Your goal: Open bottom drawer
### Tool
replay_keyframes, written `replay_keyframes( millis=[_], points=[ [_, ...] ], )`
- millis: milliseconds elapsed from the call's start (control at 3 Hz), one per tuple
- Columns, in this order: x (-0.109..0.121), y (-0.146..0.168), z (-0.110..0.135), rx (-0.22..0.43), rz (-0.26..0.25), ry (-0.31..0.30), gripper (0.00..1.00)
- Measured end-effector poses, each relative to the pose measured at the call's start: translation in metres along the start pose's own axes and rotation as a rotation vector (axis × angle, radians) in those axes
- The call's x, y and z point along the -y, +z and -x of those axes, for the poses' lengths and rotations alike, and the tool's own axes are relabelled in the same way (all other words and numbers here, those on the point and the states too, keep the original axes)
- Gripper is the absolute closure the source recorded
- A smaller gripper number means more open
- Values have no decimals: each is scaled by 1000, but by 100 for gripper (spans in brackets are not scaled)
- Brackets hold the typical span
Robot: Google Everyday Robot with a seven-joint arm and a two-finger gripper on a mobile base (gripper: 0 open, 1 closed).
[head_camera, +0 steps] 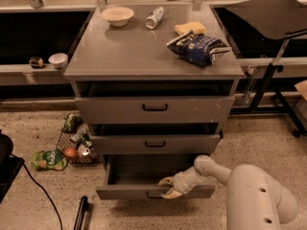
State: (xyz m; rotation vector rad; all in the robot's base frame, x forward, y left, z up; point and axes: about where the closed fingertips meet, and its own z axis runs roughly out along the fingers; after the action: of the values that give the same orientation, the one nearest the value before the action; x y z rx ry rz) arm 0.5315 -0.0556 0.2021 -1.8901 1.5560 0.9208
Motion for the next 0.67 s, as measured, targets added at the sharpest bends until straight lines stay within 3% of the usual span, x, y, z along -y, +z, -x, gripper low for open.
replay_keyframes(
  millis=[333,667],
  points=[
    [-7,-1,4,16,13,14,96],
    [-14,11,5,72,41,31,100]
  ],
)
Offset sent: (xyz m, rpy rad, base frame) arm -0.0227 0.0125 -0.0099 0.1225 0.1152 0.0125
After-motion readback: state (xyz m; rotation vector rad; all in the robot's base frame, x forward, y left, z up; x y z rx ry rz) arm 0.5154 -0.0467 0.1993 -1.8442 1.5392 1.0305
